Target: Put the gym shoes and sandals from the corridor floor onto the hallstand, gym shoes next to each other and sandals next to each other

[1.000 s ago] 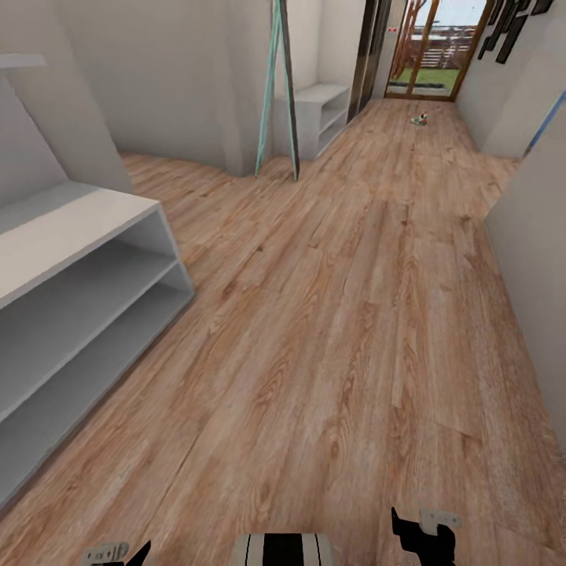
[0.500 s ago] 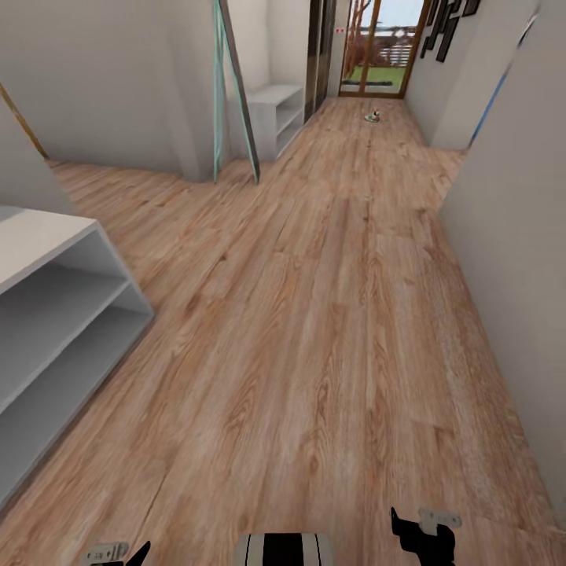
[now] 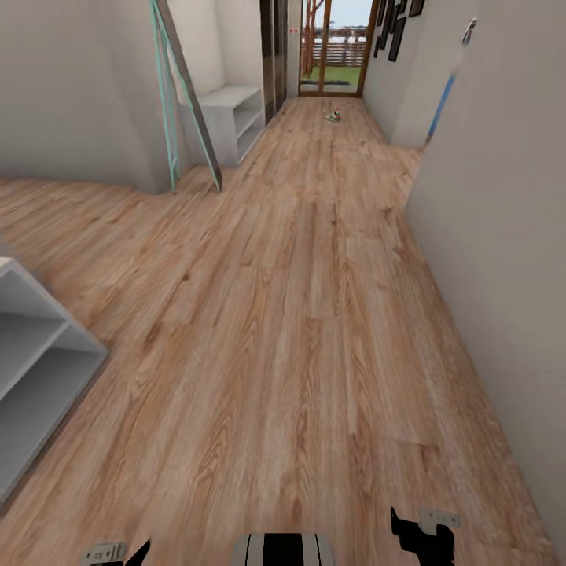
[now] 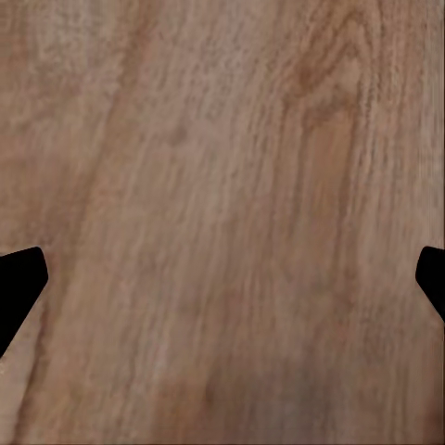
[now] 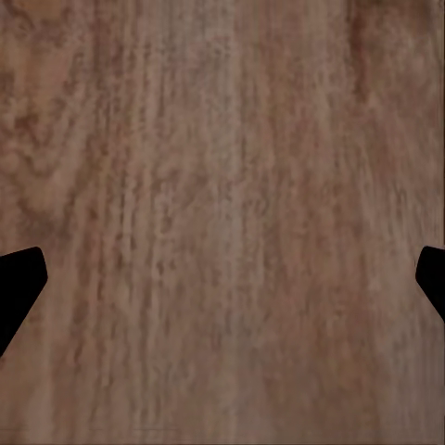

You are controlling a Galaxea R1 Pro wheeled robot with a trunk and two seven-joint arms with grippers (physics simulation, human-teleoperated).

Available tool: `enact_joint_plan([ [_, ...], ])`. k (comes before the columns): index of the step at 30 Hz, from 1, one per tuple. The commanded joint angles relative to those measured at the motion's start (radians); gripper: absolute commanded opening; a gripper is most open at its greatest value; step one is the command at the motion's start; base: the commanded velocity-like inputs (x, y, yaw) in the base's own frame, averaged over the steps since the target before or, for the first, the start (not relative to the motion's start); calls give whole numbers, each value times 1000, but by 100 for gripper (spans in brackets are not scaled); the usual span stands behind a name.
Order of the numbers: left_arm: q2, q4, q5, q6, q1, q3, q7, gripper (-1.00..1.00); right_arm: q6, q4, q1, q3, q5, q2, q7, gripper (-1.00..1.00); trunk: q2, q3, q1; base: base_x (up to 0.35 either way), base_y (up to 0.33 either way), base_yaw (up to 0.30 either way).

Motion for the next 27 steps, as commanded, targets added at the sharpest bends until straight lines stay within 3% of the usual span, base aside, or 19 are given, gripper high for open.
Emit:
enact_joint_plan([
  [1, 0, 1, 10, 2, 0, 0, -8, 100, -3, 1, -1, -4, 2, 0, 0, 100, 0, -1, 0, 335, 0, -51],
  [13, 0, 1, 11, 2, 0, 1, -8, 100, -3, 2, -1, -4, 3, -2, 4, 100, 0, -1, 0, 335, 0, -12],
  [27, 0, 1, 12, 2, 4, 3, -6, 100, -5, 0, 1, -2, 4, 1, 5, 100, 0, -1, 0, 0, 0, 0],
])
